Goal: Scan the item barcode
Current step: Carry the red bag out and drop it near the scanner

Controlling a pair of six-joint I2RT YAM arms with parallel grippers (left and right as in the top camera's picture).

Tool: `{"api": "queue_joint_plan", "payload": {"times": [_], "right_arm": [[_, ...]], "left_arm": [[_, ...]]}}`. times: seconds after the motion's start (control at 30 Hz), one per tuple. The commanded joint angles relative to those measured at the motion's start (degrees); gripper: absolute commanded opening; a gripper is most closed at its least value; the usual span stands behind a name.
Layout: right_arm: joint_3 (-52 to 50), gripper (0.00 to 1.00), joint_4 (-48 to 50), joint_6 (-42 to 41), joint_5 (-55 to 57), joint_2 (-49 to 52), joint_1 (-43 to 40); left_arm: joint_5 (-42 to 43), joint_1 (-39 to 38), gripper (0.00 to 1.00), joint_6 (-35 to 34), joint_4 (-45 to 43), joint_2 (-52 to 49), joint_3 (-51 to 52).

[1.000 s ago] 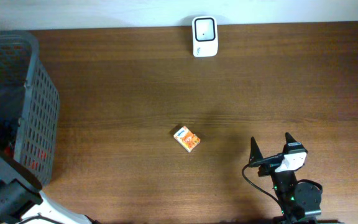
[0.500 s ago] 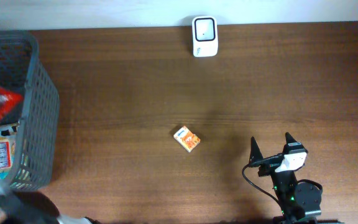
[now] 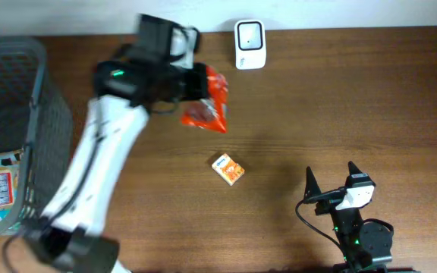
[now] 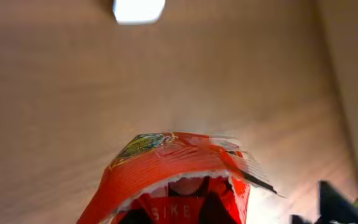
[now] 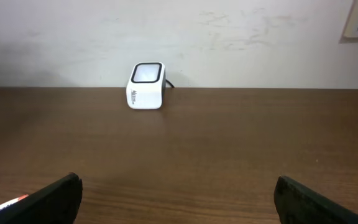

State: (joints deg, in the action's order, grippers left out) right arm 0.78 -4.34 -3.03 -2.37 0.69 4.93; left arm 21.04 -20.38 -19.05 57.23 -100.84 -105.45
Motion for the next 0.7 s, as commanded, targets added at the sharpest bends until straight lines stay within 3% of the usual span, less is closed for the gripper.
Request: {"api": "queue_joint_plan", "payload": {"times": [0.0, 0.03, 0.13, 0.2, 0.37, 0.43, 0.53, 0.57, 0.67], "right_arm": [[-0.46, 0.99, -0.11, -0.22, 0.48, -0.33, 0.26], [-0.46, 0.98, -0.11, -0.22, 0.48, -0.33, 0.26], [-0.46, 0.98, -0.11, -0.22, 0.48, -0.33, 0.26], [-0.46, 0.99, -0.11, -0.22, 0.48, -0.33, 0.26], [-0.46, 0.99, -0.11, -0.22, 0.48, -0.33, 0.26], [-0.46, 0.99, -0.11, -0.22, 0.48, -0.33, 0.26], [-0.46, 0.98, -0.11, -0.22, 0.5, -0.33, 0.26], [-0.46, 0.98, -0.11, -0.22, 0.5, -0.33, 0.26], [-0.46, 0.98, -0.11, -0.22, 0.48, -0.33, 0.26]], "left_arm": [[0.59, -4.17, 0.15, 0.7, 0.46, -6.84, -0.15], [0.22, -5.64, 0.24, 0.7, 0.5, -9.6, -0.15], [0.0, -8.31, 0.26, 0.7, 1.62, -14.62, -0.15], [-0.02, -9.9, 0.53, 0.72, 2.03, -16.41, -0.15], [-0.92, -6.78, 0.6, 5.7, 5.73, -13.79, -5.44], [-8.68, -0.35, 0.64, 5.92, 14.32, -8.17, -15.56], [-23.96, 7.43, 0.87, 5.9, 21.07, -0.79, -23.5], [-28.37, 12.24, 0.99, 5.9, 22.1, 2.86, -24.2], [-29.0, 29.46, 0.99, 4.48, 22.14, 8.59, -24.2]]}}
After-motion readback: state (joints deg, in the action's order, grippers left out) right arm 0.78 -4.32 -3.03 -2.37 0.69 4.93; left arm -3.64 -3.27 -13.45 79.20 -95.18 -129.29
